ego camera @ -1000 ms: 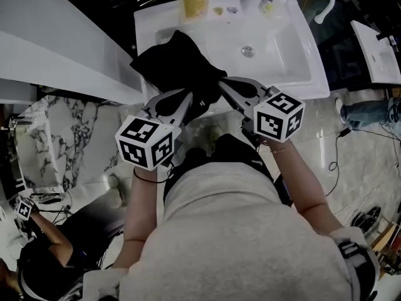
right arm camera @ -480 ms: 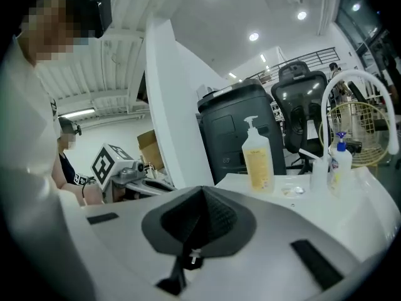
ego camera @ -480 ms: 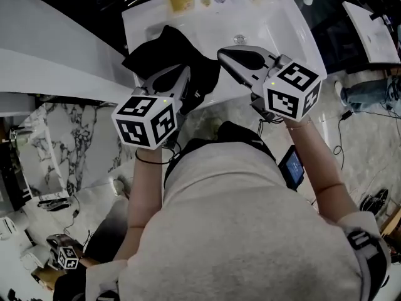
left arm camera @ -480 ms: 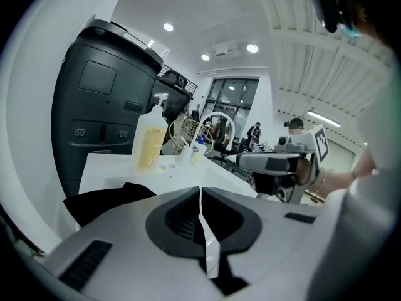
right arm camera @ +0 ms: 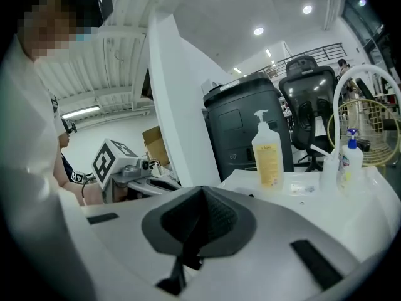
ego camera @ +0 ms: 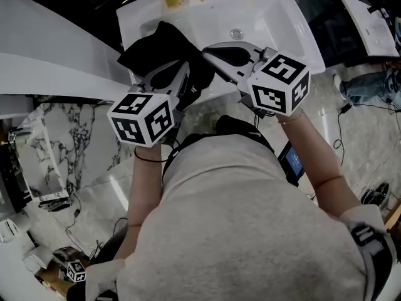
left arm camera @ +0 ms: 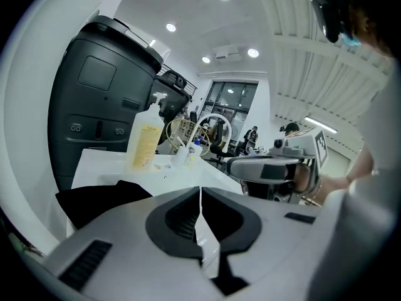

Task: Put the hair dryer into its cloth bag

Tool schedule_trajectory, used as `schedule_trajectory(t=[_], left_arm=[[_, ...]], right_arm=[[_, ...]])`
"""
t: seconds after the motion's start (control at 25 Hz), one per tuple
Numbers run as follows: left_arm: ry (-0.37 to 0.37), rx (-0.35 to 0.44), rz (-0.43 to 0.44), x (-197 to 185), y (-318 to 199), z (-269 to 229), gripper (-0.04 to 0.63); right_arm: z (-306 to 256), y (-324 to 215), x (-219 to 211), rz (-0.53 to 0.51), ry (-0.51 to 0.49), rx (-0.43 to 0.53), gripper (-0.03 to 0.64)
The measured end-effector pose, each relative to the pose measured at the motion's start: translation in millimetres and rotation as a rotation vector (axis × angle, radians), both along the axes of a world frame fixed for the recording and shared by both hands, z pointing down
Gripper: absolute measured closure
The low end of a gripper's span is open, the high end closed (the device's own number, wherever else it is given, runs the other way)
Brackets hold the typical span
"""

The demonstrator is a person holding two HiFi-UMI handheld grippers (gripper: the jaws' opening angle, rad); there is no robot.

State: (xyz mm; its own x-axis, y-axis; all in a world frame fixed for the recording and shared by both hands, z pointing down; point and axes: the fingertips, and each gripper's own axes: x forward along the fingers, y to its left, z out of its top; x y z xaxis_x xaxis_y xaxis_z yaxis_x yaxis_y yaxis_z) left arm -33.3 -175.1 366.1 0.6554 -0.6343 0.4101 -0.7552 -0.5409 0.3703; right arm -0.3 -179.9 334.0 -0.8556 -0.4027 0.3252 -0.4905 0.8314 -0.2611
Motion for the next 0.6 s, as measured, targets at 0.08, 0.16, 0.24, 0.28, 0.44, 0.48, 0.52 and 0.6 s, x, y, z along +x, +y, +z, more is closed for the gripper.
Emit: schedule_trajectory(t=[0.08, 0.16, 0.24, 0.28, 0.44, 0.48, 0.52, 0.6], left_arm=[[-0.001, -0.001, -0.001, -0.5, 1.2, 0.0, 0.583], [-0.004, -0.003, 0.0, 0.1, 2.7, 0.9, 0.583], [-0.006, -0.007, 0.001, 0.5, 3.9, 2.5, 0.583], [-0.007, -0.009, 0.001, 0.5, 4.0, 3.3, 0.583], [-0.018, -0.021, 0.005, 1.7, 4.2, 9.1, 0.583], [-0.024, -0.027, 0.008, 2.2, 4.8, 11.5, 0.583], [-0.03, -0.032, 0.011, 2.4, 5.7, 13.9, 0.583], [-0.041, -0.039, 0.012, 1.5, 7.2, 17.1, 0.583]], right_arm=[[2.6, 1.2, 0.1, -0.008, 0.008, -0.004, 0.618], [5.2, 0.3, 3.4, 0.004, 0.014, -0.006, 0.618], [8.4, -1.6, 7.4, 0.024, 0.015, -0.011, 0.618], [10.3, -2.3, 8.8, 0.028, 0.018, -0.014, 0.618], [22.1, -1.9, 11.6, 0.016, 0.06, -0.008, 0.618], [24.9, -1.2, 11.8, 0.012, 0.071, -0.007, 0.618], [27.1, -0.5, 11.8, 0.01, 0.078, -0.008, 0.618], [29.5, 0.8, 10.8, 0.011, 0.08, -0.011, 0.618]])
